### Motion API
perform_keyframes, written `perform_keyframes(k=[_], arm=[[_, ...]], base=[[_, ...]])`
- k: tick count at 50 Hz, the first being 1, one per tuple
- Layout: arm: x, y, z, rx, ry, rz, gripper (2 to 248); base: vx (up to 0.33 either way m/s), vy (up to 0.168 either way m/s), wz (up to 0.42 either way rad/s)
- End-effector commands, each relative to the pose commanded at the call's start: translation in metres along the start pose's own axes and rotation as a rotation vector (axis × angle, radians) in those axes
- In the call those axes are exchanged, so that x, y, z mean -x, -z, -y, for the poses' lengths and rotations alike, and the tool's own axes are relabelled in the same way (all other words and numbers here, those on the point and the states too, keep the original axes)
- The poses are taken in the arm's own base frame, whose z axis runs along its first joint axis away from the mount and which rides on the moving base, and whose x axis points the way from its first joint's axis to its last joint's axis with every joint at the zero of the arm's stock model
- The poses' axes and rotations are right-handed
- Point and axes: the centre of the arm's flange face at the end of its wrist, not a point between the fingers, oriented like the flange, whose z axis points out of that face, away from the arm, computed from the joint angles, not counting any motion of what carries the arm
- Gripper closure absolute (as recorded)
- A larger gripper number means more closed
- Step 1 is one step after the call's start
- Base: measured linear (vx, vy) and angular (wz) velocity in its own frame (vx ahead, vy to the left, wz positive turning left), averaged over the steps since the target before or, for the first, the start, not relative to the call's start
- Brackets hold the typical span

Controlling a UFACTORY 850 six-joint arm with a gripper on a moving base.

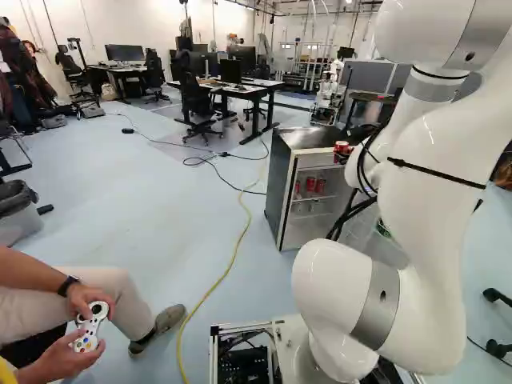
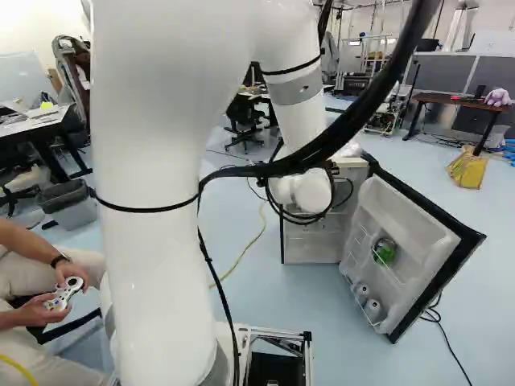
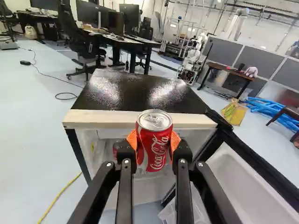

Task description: Grab a drink from the fridge

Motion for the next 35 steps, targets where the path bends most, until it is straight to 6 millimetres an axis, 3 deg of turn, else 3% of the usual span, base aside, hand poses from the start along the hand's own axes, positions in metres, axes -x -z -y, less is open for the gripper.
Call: perform_keyframes(k=[35], arm=[[-0.028, -0.013, -0.005, 0.000, 0.036, -0.025, 162]], base=[[0.000, 0.000, 0.000]])
